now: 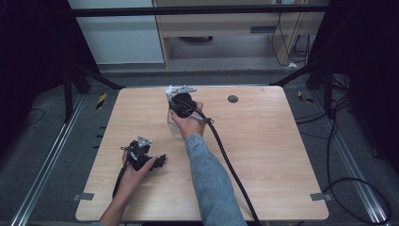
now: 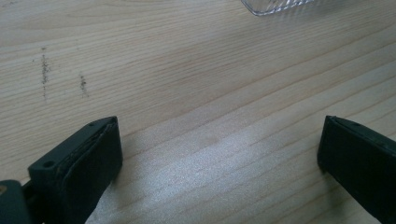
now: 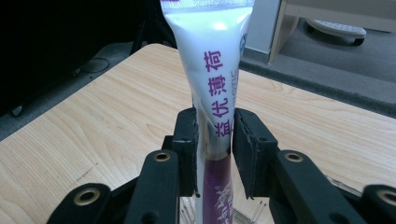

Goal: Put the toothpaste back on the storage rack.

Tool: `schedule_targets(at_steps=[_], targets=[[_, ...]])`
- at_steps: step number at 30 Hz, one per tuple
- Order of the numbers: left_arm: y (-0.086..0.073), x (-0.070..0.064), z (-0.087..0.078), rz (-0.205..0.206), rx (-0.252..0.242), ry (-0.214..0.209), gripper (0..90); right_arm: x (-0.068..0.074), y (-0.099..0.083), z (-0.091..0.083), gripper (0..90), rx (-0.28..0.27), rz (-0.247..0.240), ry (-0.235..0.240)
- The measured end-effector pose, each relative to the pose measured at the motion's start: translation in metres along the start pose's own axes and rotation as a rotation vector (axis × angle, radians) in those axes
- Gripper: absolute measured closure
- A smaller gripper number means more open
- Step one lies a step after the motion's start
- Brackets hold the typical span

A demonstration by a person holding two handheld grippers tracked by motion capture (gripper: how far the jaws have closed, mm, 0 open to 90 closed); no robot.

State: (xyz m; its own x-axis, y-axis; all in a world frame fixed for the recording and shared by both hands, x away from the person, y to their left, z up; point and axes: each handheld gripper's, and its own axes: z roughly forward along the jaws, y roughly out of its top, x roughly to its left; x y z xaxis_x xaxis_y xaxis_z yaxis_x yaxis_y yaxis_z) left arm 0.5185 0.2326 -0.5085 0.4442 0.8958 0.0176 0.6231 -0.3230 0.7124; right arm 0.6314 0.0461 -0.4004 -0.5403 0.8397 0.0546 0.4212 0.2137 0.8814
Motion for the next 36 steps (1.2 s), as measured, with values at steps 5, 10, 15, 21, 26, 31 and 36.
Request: schedule_targets(at_steps=[5, 10, 15, 21, 26, 31, 36], targets=[[0.000, 0.000, 0.000, 0.000, 0.000, -0.001, 0.0, 0.000, 0.000, -0.002, 69.4, 0.007, -0.011, -0.004], [0.000, 0.000, 0.000, 0.000, 0.000, -0.001, 0.0, 0.000, -0.001, -0.003, 67.2, 0.012, -0.017, -0.005], [0.000, 0.000, 0.000, 0.001, 0.000, -0.001, 0.0, 0.003, -0.001, -0.004, 64.0, 0.030, -0.038, 0.000], [0.000, 0.000, 0.000, 0.002, 0.001, -0.001, 0.0, 0.002, 0.000, -0.006, 62.2, 0.039, -0.026, -0.002], [0.000, 0.000, 0.000, 0.001, 0.000, -0.002, 0.0, 0.000, 0.001, -0.009, 59.1, 0.036, -0.030, -0.012], [0.000, 0.000, 0.000, 0.001, 0.000, -0.002, 0.0, 0.000, 0.003, -0.013, 52.6, 0.037, -0.030, -0.016], [0.000, 0.000, 0.000, 0.000, 0.000, -0.002, 0.0, -0.002, 0.005, -0.017, 46.0, 0.043, -0.031, -0.020]])
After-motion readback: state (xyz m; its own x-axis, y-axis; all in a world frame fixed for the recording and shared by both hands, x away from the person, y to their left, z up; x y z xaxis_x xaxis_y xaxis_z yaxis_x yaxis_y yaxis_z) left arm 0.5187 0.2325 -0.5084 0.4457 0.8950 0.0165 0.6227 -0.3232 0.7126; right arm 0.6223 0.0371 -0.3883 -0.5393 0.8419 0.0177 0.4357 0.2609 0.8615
